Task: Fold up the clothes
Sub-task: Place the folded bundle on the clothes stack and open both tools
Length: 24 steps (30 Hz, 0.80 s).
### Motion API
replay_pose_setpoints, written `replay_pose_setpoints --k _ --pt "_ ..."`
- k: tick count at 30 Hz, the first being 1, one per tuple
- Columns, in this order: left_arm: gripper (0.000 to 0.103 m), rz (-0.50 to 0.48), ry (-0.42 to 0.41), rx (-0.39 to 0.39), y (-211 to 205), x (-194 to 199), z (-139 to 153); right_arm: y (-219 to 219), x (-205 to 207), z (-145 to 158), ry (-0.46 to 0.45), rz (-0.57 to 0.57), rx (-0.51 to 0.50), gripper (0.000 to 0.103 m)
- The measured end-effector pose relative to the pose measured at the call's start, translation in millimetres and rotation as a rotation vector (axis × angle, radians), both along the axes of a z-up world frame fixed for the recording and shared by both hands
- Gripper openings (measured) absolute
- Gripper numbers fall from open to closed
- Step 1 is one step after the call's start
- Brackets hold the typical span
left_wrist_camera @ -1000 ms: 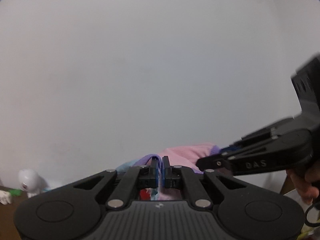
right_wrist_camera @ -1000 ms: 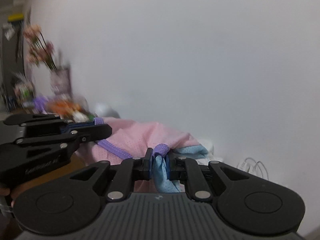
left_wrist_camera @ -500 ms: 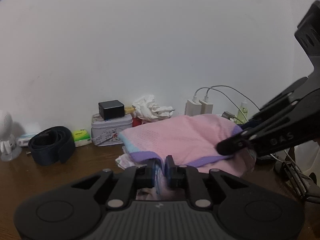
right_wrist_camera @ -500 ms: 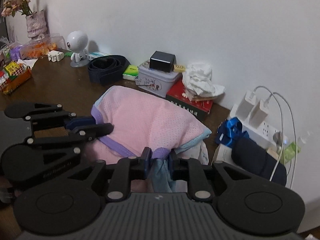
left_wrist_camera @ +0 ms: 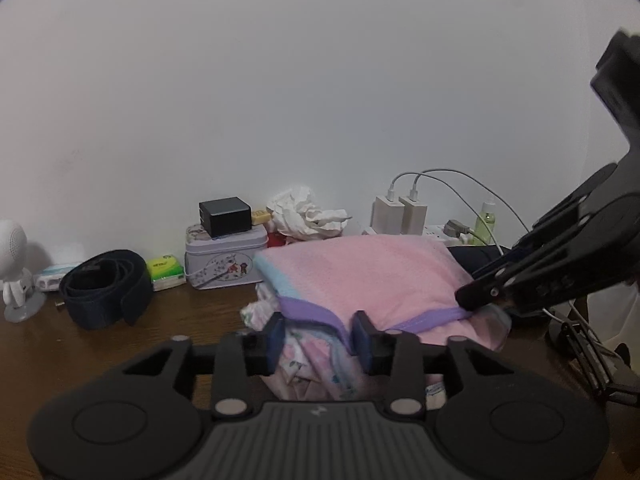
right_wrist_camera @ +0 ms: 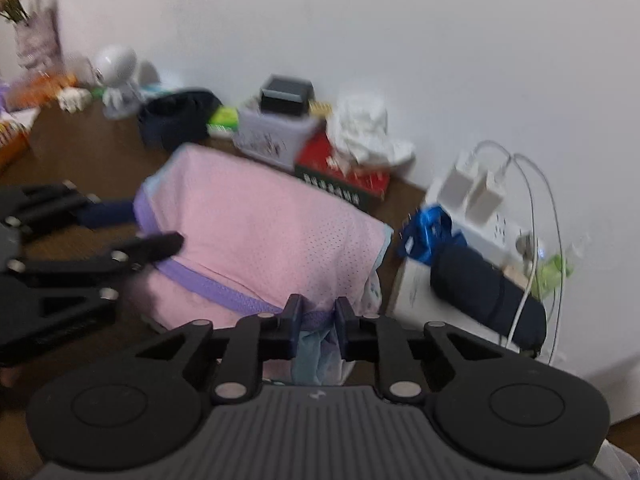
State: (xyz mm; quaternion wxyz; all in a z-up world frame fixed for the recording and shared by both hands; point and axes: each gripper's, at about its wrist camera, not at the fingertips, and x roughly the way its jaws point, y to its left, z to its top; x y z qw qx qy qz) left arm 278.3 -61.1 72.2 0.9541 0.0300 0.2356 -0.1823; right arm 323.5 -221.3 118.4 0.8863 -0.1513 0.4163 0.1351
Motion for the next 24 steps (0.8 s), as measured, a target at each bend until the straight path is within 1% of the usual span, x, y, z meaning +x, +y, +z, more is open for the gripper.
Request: replay_pose_setpoints --k 1,3,5,7,9,10,12,13,14,15,17,18,20,21,22,23,24 --pt "0.041 0.004 0.001 0.003 -0.1 -2.4 3.7 0.3 -1.8 0.8 -0.005 -0.010 -0.012 0.020" --pt "0.043 0.017 0.001 0.001 1.3 -12.5 17.7 0.1 -14.0 16.9 -0.045 -0.020 -0.020 0.029" --pt "0.044 0.030 -0.004 0.001 2.7 -28.7 36.7 -1.7 -38.1 44.3 -0.095 -0.023 -0.007 0.032" --pt "0.044 0.048 -0.031 0.004 5.5 -50.7 57.9 -3.6 -62.3 71.6 -0.146 -0.026 0.006 0.035" --pt "0.049 0.059 -0.065 0.004 9.7 -79.0 80.4 -6.3 -92.9 97.9 -0.192 -0.026 0.033 0.038" --pt "0.051 0.063 -0.081 0.003 12.2 -95.4 92.1 -7.4 -110.5 108.0 -0.212 -0.021 0.048 0.041" --pt "0.064 0.073 -0.102 -0.003 18.4 -130.8 109.4 -8.6 -148.7 122.5 -0.244 -0.011 0.076 0.052" --pt "0.073 0.080 -0.105 -0.012 22.5 -149.7 112.6 -8.5 -171.0 127.6 -0.258 0.000 0.099 0.055" --pt "0.077 0.087 -0.107 -0.021 26.6 -168.6 115.7 -8.1 -190.4 130.1 -0.267 0.010 0.121 0.060" --pt "0.084 0.093 -0.105 -0.028 30.9 -187.3 116.7 -7.2 -212.4 129.1 -0.275 0.019 0.146 0.062" --pt "0.087 0.101 -0.083 -0.032 41.7 -224.3 106.4 -5.3 -256.5 126.5 -0.292 0.036 0.196 0.074" --pt "0.089 0.108 -0.067 -0.031 48.6 -244.3 96.2 -3.5 -278.6 120.8 -0.300 0.047 0.224 0.077" --pt "0.095 0.131 -0.046 -0.038 63.0 -277.6 76.2 2.3 -322.1 102.2 -0.330 0.042 0.264 0.085" --pt "0.100 0.161 -0.046 -0.043 70.4 -292.7 62.7 6.0 -340.3 88.0 -0.348 0.032 0.283 0.088" --pt "0.102 0.190 -0.047 -0.049 77.7 -307.8 49.3 9.8 -358.5 73.8 -0.367 0.022 0.302 0.094" --pt "0.102 0.220 -0.047 -0.054 85.0 -323.0 35.8 13.6 -376.0 59.1 -0.384 0.010 0.321 0.101" --pt "0.102 0.249 -0.049 -0.055 91.3 -335.9 23.5 17.8 -386.9 39.7 -0.392 -0.021 0.340 0.103"
